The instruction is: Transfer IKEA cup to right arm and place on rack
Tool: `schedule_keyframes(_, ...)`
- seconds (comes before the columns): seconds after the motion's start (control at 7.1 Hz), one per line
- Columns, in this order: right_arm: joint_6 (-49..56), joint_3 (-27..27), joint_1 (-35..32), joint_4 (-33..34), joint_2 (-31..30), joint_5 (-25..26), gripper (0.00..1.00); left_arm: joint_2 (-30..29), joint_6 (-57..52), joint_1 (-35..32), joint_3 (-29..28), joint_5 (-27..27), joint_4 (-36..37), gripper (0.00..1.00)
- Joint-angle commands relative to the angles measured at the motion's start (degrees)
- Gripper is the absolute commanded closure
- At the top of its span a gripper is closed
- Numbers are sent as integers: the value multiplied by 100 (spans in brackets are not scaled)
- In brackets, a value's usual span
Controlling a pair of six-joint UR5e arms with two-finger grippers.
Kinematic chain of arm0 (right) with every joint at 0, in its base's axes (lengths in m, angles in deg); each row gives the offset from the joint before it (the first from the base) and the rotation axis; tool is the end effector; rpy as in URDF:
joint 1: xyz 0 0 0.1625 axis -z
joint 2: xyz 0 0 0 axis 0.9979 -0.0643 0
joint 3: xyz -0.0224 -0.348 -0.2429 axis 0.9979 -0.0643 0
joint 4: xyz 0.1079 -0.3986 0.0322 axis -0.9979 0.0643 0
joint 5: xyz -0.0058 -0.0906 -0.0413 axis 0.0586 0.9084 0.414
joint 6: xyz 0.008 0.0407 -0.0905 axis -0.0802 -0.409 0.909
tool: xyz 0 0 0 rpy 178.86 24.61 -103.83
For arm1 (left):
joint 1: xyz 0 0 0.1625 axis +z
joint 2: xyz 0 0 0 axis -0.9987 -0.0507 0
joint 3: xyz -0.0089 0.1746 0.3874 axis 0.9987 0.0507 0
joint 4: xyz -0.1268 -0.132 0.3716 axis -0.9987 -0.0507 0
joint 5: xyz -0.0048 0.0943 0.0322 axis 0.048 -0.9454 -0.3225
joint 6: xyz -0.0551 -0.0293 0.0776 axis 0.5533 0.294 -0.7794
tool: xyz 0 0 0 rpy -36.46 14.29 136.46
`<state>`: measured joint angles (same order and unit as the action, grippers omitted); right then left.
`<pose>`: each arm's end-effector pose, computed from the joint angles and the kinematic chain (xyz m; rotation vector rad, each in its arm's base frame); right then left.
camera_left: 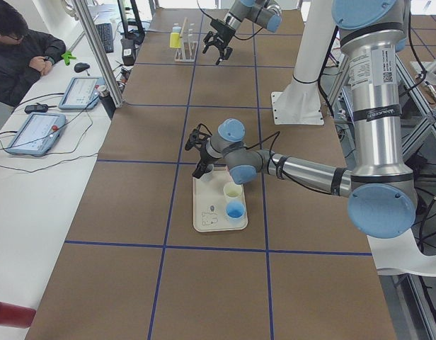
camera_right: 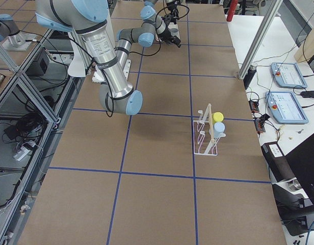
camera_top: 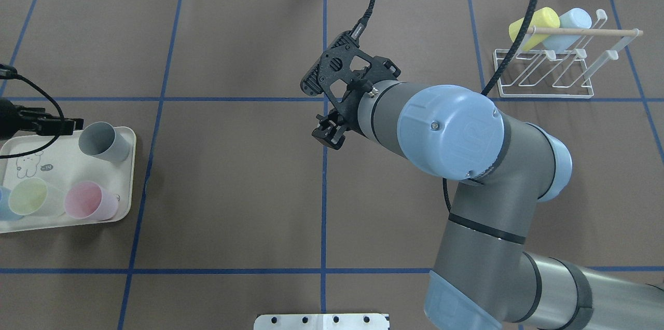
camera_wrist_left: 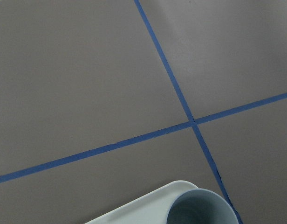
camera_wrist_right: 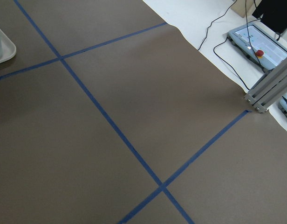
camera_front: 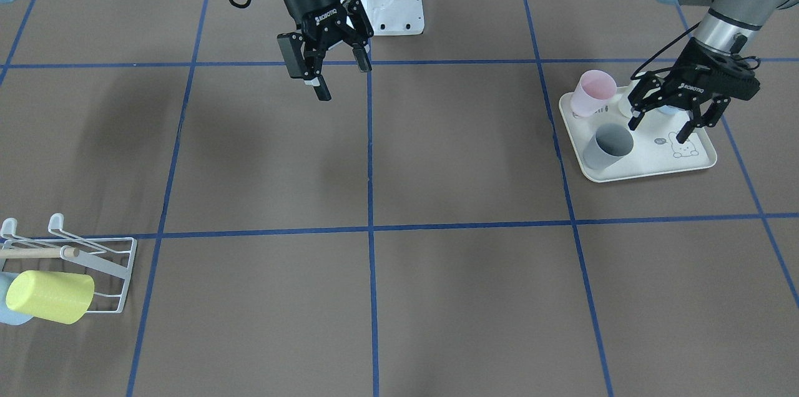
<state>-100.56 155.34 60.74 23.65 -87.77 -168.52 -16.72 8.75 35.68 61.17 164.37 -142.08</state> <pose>-0.4444 -0.3766 0.0961 0.9868 -0.7152 -0.5952 0.2116 -0.4272 0.5027 0.5598 0.8986 0.0751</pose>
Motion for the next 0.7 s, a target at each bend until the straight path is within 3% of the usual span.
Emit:
schedule_keyframes(0.0,-16,-11,43,42,185,-694,0,-89,43,96,-171,-14,-152,0)
schedule_keyframes(0.28,-16,-159,26,-500,168,-1101,1,-80,60,289,-197,-118,-153,0)
schedule_keyframes(0.56,-16,-222,26,-565,150,-1341,1,-80,52,325,-284,-128,-162,2)
